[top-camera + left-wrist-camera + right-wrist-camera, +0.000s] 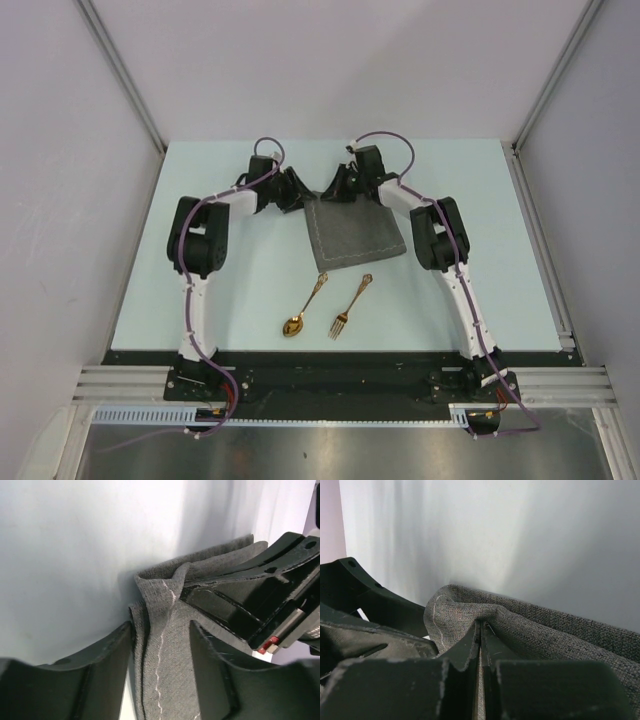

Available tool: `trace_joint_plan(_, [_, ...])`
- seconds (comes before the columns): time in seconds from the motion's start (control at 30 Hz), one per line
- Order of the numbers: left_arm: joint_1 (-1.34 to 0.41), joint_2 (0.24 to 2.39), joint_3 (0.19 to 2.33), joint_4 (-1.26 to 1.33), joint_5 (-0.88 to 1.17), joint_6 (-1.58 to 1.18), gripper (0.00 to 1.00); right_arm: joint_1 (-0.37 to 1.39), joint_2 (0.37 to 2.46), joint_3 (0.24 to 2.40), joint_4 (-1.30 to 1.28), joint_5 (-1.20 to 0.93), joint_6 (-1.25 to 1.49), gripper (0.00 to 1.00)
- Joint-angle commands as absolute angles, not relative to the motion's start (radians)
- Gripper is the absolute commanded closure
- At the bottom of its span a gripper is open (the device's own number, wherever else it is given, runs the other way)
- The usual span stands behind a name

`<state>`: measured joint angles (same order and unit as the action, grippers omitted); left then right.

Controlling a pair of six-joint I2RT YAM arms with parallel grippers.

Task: Fold the napkin into a case and place the utensils inside
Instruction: Pick up the lower triangle-folded napkin from the center of the board.

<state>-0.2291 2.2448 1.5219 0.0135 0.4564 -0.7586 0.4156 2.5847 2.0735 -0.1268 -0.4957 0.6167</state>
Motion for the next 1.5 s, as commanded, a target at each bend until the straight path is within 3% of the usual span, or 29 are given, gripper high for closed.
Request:
trace_joint_plan(0.0, [-0.23, 2.283, 1.548, -0.017, 0.443, -0.738, 0.53, 0.425, 2.62, 2.137, -0.176, -0.492, 0.569, 0.97])
trace_joint_plan(0.1, [-0.23, 2.257, 1.531, -0.005, 0.462, -0.747, 0.65, 0.429, 2.614, 2.172, -0.225, -0.485, 0.534, 0.97])
trace_joint_plan(0.3, [-0.23, 2.185, 1.462, 0.083, 0.495, -0.799, 0.79, 0.446, 2.612, 2.327, -0.425, -0.442, 0.443, 0.96])
trace_joint_plan(0.5, [-0.233, 2.152, 1.45, 0.109, 0.511, -0.87, 0.93, 0.449, 2.539, 2.327, -0.491, -0.41, 0.399, 0.95])
trace_joint_plan(0.6, [-0.235, 2.14, 1.448, 0.115, 0.511, -0.896, 0.98, 0.462, 2.476, 2.3, -0.56, -0.358, 0.344, 0.89])
trace_joint_plan(0.63, [-0.235, 2.134, 1.447, 0.11, 0.505, -0.9, 0.99, 0.468, 2.455, 2.24, -0.572, -0.342, 0.316, 0.82])
trace_joint_plan(0.87, [-0.238, 2.125, 1.456, 0.092, 0.488, -0.933, 1.0, 0.537, 2.212, 1.9, -0.549, -0.183, 0.239, 0.59])
trace_joint_plan(1.1, [-0.241, 2.141, 1.482, 0.077, 0.491, -0.939, 1.0, 0.675, 2.152, 1.838, -0.6, -0.092, 0.201, 0.42])
trace_joint_plan(1.47, [-0.241, 2.152, 1.496, 0.063, 0.491, -0.931, 1.0, 0.793, 2.244, 1.893, -0.673, 0.098, 0.173, 0.36])
